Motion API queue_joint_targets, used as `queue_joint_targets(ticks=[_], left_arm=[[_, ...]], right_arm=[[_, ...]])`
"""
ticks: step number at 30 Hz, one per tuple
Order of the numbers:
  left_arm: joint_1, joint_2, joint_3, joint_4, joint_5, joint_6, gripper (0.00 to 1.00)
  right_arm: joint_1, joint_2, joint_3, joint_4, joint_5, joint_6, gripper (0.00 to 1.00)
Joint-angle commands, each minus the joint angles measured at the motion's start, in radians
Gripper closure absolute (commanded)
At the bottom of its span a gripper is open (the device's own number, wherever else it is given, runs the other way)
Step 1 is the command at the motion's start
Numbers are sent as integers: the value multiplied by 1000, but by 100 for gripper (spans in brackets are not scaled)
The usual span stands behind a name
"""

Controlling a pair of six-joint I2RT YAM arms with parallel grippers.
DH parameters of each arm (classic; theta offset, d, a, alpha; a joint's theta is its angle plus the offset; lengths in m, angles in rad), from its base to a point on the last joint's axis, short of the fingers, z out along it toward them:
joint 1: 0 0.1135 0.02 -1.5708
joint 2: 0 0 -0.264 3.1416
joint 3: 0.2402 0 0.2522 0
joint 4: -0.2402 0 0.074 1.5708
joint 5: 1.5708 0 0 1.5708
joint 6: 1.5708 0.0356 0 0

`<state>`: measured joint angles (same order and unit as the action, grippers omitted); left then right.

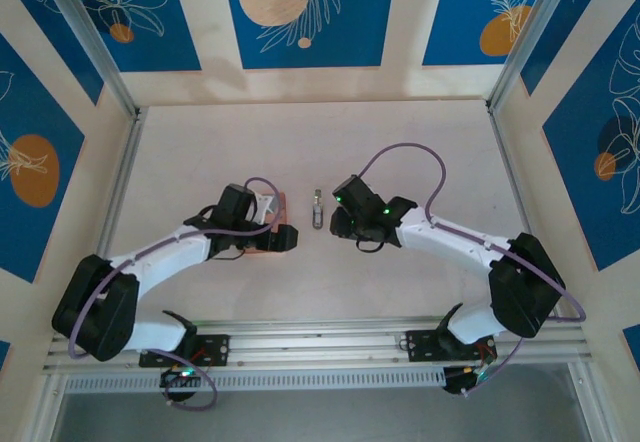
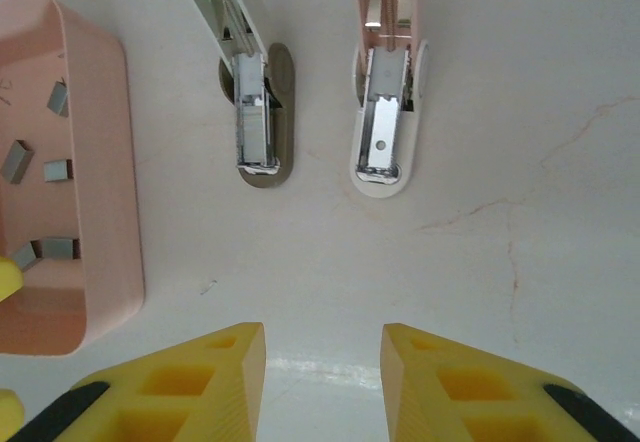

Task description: Load the staples into the stapler

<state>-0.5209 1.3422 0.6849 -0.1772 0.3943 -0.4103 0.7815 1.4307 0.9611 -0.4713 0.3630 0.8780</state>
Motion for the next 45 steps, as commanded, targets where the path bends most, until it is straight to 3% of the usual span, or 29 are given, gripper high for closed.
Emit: queue_joint_targets(ticks=[1,26,38,45], left_arm=[[-18,34,50,-33,49,40,7],[-114,195,179,-56,124,114,7],[-109,109,170,-37,83,105,6],[-19,15,137,-36,33,109,4]], right_arm=[[-4,-36,-20,3,1,27,63],[-6,-79,-44,-32,45,21,63],[33,-48,33,-74,65,-17,63],[74,30,138,-105,64,-41,62]])
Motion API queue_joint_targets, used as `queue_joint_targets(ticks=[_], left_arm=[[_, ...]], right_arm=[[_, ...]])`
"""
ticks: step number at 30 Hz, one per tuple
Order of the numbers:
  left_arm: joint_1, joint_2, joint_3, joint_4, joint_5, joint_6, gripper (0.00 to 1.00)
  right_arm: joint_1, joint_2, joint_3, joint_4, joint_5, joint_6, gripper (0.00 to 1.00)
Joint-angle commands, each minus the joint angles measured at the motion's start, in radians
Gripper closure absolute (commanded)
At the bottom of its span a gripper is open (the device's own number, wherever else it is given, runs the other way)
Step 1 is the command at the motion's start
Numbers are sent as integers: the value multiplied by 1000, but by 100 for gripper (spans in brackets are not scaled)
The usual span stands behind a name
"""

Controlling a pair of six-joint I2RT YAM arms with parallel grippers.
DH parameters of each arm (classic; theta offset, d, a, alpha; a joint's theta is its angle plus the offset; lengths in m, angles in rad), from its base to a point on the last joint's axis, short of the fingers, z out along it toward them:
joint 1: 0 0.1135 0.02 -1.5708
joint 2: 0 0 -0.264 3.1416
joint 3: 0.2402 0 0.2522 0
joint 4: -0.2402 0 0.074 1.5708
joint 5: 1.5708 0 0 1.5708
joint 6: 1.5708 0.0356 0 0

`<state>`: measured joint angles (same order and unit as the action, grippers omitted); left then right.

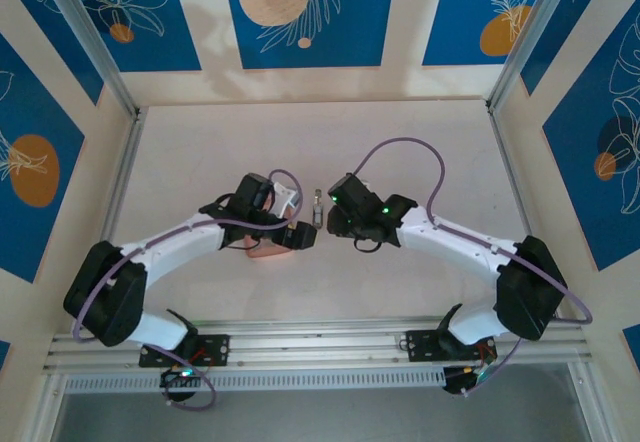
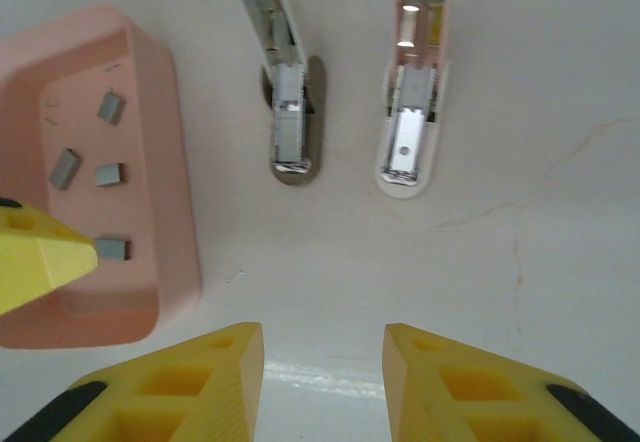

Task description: Load the staples into the stapler

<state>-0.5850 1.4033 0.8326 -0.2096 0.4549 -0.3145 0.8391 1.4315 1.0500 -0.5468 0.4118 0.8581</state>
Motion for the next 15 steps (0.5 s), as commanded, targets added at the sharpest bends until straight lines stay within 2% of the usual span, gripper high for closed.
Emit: queue_joint_targets(ticks=[1,11,15], left_arm=[[68,-63,-21,1,-28,10,4],[349,-174,-148,51,-38,-50,2],[422,-191,-184,49,-66,-76,1]], right_arm=[[22,47,68,-33,9,-26,62],[74,322,377,-103,-93,-119,63],[84,446,513,-148,-147,-225,62]])
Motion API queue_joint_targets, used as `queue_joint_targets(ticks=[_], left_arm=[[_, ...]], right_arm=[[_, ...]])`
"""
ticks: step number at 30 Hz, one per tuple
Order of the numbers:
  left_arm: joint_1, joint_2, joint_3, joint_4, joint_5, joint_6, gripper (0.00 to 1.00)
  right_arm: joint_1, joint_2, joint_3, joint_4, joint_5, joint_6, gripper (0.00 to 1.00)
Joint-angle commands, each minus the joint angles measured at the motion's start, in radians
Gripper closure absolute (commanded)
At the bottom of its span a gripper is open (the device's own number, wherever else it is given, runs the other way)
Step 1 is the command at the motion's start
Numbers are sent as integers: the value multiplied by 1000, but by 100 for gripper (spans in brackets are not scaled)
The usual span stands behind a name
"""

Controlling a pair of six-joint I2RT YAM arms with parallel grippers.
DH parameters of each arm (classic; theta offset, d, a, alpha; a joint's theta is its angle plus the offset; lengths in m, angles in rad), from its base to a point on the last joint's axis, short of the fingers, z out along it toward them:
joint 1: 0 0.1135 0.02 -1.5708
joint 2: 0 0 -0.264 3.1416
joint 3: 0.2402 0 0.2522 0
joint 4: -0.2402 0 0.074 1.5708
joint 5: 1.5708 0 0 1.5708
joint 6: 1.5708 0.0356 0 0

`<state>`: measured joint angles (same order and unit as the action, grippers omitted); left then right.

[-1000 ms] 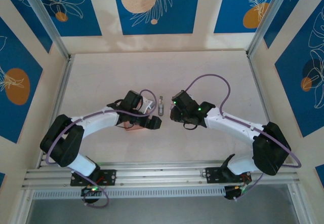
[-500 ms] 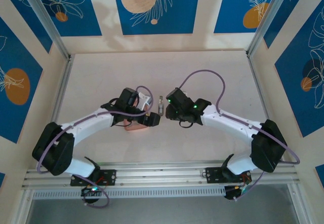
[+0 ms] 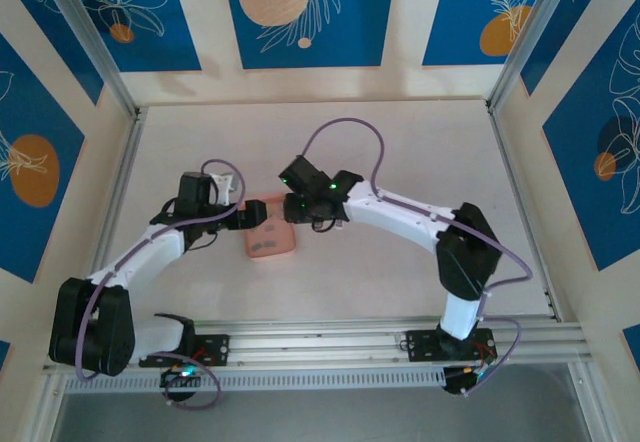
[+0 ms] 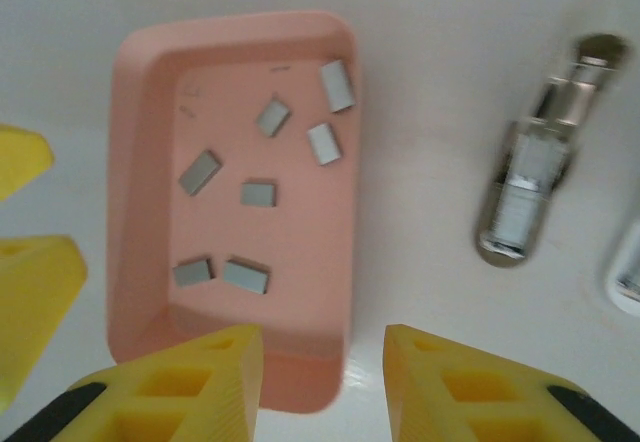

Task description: Load the staples into the stapler

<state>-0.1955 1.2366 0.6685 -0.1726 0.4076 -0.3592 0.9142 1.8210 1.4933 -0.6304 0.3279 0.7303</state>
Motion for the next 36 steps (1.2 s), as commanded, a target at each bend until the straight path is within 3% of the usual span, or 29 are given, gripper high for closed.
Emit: queue_joint_targets(ticks=[1,6,12,16,24,31,36], left_arm=[[42,-28,-26,10,-34,-46,0],[96,-45,-87,73,-48,-166,0],[176,-51,-185,184,-50,-319,0],[195,-49,-202,206,-55,-351,1],[212,-39,-221,188,-121,-432,1],[211,-77,-229,94,-224,-505,5],[211,-102,-245,90,-227,-520,8]], right_arm=[[8,87,100,-70,-97,-153,60],[-16,246,289,-173,-215,-323,60],[-36,393,501,-274,-285,-366,60],[-65,487,674,-409,-304,-85,61],[-52,509,683,-345,-416,295,67],[-57,551,697,-321,-498,419,67],[-55,620,772,-342,-549,465,67]])
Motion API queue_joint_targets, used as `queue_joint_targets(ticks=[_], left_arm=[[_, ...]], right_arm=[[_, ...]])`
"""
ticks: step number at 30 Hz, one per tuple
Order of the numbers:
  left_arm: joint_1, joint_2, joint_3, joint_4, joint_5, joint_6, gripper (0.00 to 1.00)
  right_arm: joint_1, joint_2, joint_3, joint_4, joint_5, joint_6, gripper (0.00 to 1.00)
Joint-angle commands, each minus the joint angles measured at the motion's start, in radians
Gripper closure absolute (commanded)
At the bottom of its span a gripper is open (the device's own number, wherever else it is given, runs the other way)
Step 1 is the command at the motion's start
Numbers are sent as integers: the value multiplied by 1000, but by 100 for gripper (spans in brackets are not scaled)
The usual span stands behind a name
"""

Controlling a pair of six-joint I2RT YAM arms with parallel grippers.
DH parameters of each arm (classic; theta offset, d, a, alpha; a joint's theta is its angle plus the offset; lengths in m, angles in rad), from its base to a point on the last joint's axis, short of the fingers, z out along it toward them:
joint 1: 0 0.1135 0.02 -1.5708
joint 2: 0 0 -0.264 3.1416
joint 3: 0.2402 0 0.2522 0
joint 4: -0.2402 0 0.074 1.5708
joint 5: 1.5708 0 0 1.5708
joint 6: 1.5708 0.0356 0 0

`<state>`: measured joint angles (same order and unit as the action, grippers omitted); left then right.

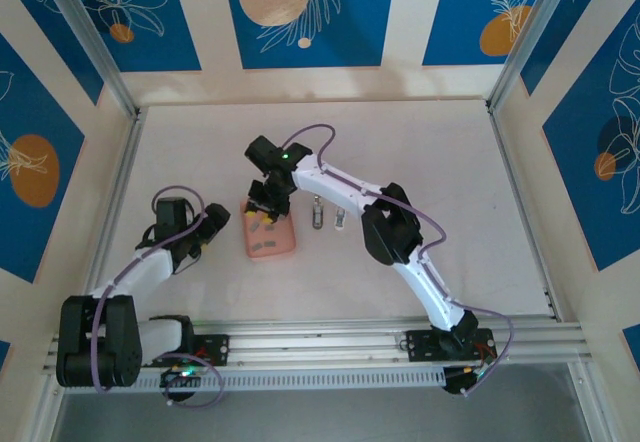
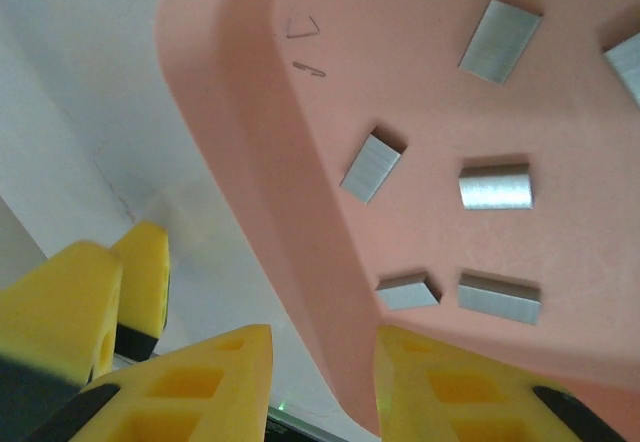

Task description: Load the staples into the stapler

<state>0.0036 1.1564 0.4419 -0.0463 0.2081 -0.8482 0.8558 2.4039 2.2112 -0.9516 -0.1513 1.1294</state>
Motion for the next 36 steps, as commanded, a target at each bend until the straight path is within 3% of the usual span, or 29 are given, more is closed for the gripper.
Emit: queue_joint_targets(ticks=[1,4,28,36], left_arm=[[13,-24,-21,-37,-29,-35,9],[12,-30,-28,-36,-35,-46,9],[-2,-61,-30,-62,-61,-16,8],[-6,-60,-26,-69,-70,-3,8]], right_arm=[[4,51,69,-26,-75,73,67],[5,82,93,-37,-87,120,73],[17,174,169,-76,-28,370,73],[16,206,205,-116,35,377,71]])
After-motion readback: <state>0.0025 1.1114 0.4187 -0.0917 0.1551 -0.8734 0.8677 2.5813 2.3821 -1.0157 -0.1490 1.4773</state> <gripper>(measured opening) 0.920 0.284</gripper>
